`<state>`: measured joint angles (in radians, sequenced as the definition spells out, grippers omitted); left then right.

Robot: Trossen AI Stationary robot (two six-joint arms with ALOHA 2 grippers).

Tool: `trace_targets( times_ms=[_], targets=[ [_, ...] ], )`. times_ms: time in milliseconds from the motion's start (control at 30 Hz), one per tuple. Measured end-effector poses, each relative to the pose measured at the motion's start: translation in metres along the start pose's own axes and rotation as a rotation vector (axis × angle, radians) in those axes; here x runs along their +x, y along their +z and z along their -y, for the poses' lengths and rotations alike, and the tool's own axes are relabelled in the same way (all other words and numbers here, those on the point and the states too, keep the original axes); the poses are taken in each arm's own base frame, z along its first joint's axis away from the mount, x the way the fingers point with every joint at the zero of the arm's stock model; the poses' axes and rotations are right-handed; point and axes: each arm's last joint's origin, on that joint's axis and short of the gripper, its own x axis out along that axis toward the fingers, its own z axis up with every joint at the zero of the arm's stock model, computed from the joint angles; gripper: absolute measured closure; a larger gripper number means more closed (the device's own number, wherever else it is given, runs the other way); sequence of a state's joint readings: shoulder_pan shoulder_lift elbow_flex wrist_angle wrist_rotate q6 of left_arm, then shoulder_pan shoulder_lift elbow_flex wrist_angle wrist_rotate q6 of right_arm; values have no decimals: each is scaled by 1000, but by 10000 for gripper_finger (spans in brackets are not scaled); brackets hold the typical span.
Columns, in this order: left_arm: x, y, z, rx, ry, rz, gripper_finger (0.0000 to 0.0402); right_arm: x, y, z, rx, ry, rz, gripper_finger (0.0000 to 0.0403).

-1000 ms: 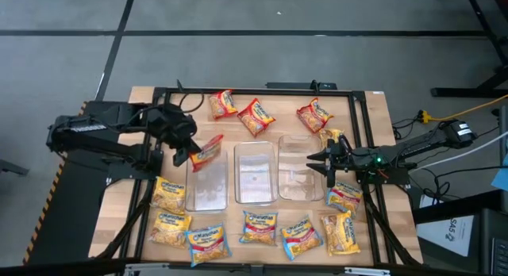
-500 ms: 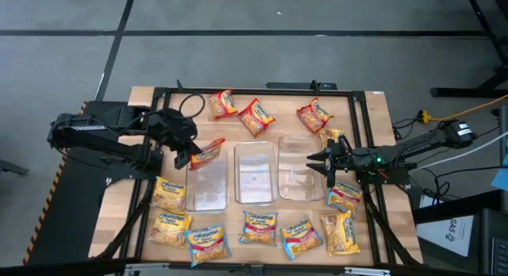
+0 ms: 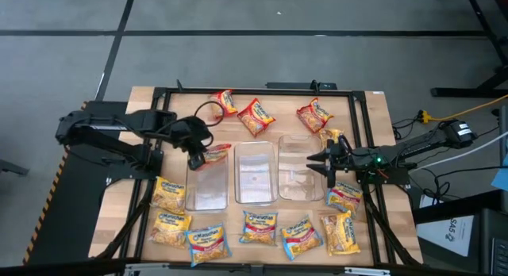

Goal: Sort Maruchan noodles
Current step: Put the red noodle pack into the left transparent bin

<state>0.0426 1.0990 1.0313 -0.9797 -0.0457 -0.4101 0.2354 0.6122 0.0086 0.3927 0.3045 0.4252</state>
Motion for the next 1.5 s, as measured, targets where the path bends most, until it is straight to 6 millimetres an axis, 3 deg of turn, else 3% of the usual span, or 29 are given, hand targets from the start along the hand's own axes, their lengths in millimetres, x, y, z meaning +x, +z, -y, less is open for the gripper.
trace_targets(
  times_ms=[267, 600, 800, 900, 1033, 1233, 1500],
  targets=[
    [7, -1, -2, -46, 90, -26, 397, 0, 0, -1, 0, 21, -11, 236],
    [6, 0, -3, -45, 140, 0, 348, 0, -1, -1, -1, 25, -14, 236],
    [2, 9, -14, -15, 396, 161, 338, 0, 0, -1, 0, 27, -13, 236],
    [3, 22, -23, -4, 431, 233, 334, 0, 0, -1, 3, 28, -12, 236],
    [8, 44, -47, 14, 403, 295, 322, 0, 0, -1, 20, 28, -12, 236],
    [14, 71, -104, -33, 343, 379, 283, 0, 0, -1, 22, 45, -20, 236],
    [50, 79, -185, -252, 165, 358, 231, 0, -1, -1, 23, 48, -21, 236]
  ],
)
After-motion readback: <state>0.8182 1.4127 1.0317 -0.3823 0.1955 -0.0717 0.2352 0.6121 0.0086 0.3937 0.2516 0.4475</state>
